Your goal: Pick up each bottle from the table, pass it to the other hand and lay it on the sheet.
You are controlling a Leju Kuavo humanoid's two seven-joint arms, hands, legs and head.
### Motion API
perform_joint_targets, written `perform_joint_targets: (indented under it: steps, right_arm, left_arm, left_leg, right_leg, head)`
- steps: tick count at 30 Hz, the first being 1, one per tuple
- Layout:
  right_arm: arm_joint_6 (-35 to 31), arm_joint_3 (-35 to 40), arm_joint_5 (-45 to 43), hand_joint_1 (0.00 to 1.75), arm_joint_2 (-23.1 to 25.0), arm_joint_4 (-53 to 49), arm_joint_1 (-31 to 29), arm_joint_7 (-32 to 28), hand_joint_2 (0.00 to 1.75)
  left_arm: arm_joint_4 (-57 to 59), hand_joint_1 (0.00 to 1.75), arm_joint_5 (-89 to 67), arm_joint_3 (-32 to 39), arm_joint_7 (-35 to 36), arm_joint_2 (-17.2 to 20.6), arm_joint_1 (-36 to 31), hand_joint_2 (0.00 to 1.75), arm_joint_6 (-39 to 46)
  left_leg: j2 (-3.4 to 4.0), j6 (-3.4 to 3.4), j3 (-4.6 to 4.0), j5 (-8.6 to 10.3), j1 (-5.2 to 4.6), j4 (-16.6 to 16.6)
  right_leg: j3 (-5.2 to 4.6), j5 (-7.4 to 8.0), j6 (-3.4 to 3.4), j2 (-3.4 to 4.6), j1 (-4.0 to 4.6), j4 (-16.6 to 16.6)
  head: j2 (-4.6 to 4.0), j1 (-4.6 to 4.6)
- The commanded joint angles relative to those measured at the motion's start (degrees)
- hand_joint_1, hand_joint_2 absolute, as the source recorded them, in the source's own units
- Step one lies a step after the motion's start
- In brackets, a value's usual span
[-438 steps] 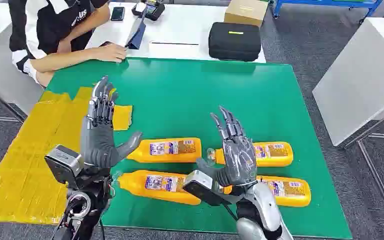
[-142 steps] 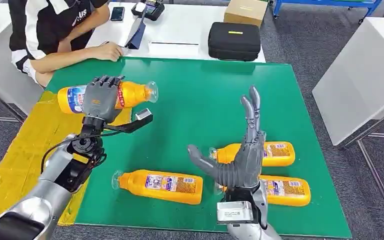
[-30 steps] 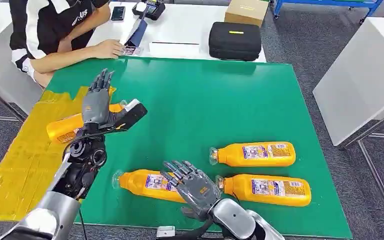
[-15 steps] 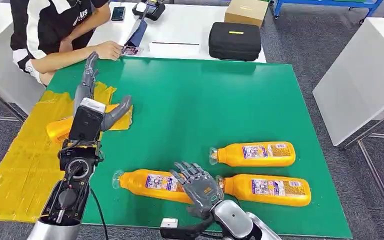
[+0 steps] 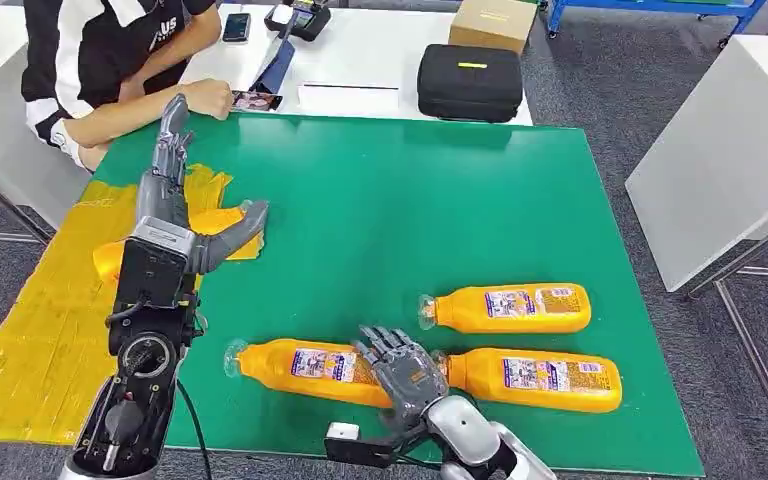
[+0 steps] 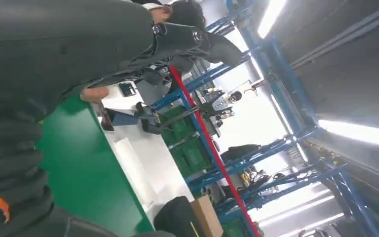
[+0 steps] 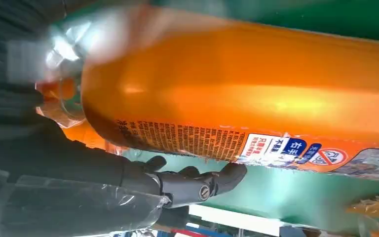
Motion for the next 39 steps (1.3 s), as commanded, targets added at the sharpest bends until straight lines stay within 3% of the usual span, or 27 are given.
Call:
perform_joint_targets:
  steps: [1,10,11,12,13,14,19,30,36,39]
  right_arm:
    - [-0.2,-0.8,-0.1,0.00,1.4,4.9,-1.9,-0.3,1.75]
    - [-2.9,-5.6,-3.4,0.00,5.5,19.2,-6.0,-2.2,1.75]
    - [-3.0,-5.9,-3.6,0.40,5.7,20.0,-6.2,-2.4,1.75]
    - [-3.6,-6.1,-3.3,1.45,6.2,22.8,-7.1,-2.3,1.75]
    - [-4.6,-6.5,-3.4,1.69,6.7,24.9,-7.8,-2.7,1.75]
    - [-5.3,-7.0,-3.9,1.75,7.2,25.9,-8.1,-3.4,1.75]
    - [-8.7,-9.3,-3.2,1.75,8.6,29.8,-10.3,-3.8,1.75]
    - [-10.4,-12.2,-3.1,1.75,8.3,28.1,-9.5,-3.7,1.75]
    - [-18.4,-18.5,-5.4,1.75,9.3,16.1,-5.4,-3.0,1.75]
    - [-18.9,-20.3,-6.5,1.75,9.5,10.2,-3.6,-3.4,1.75]
  left_arm:
    - [0.5,0.00,0.2,-0.8,0.1,1.5,-0.7,1.75,-0.3]
    - [-1.1,0.00,0.2,-3.6,0.0,1.5,-1.2,1.75,-0.4]
    - [-1.1,0.00,0.3,-3.8,-0.1,1.5,-1.3,1.75,-0.4]
    - [-1.1,0.00,0.3,-4.2,-0.1,1.5,-1.5,1.75,-0.5]
    - [-1.1,0.00,0.3,-4.6,-0.1,1.5,-1.7,1.75,-0.5]
    - [-1.1,0.00,0.4,-4.7,-0.1,1.5,-1.7,1.75,-0.4]
    - [-1.0,0.00,1.3,-4.3,-0.4,1.4,-1.7,1.75,-0.6]
    - [-0.7,0.00,2.2,-4.2,-1.4,1.3,-2.0,1.75,-0.9]
    - [-3.1,0.00,2.8,-3.7,-1.6,1.3,-0.2,1.75,-1.2]
    - [-4.1,0.00,2.9,-3.5,-1.7,1.4,0.6,1.75,-1.2]
  left_leg:
    - [0.00,0.02,0.20,-0.08,0.01,0.0]
    - [0.01,0.02,0.24,-0.06,0.02,0.0]
    - [-0.03,0.04,0.40,-0.13,0.03,0.0]
    - [0.00,0.03,0.32,-0.08,0.04,0.0]
    - [0.01,0.02,0.24,-0.04,0.04,0.0]
    - [-0.04,0.04,0.39,-0.10,0.02,0.0]
    - [0.00,0.03,0.43,-0.10,0.03,0.0]
    - [-0.15,0.04,0.52,-0.03,0.03,0.0]
    - [-0.10,0.08,0.50,-0.03,0.02,0.0]
    - [-0.06,0.10,0.42,-0.04,0.01,0.0]
  right_leg:
    - [0.17,-0.06,-0.22,0.05,0.04,0.0]
    - [0.20,-0.03,-0.22,0.05,0.05,-0.1]
    - [0.36,-0.10,-0.35,0.04,0.06,0.0]
    - [0.27,-0.04,-0.27,0.06,0.07,-0.1]
    - [0.19,-0.01,-0.20,0.05,0.06,-0.1]
    - [0.34,-0.08,-0.32,0.03,0.05,0.0]
    - [0.33,-0.07,-0.35,0.07,0.06,0.0]
    - [0.46,-0.07,-0.30,-0.10,0.06,0.0]
    - [0.44,-0.08,-0.30,-0.07,0.04,0.0]
    - [0.39,-0.09,-0.30,-0.04,0.03,0.0]
  head:
    - [0.00,0.02]
    - [0.00,0.00]
    - [0.00,0.02]
    - [0.00,0.00]
    - [0.00,0.00]
    - [0.00,0.00]
    - [0.00,0.00]
    - [0.00,0.02]
    - [0.00,0.00]
    - [0.00,0.04]
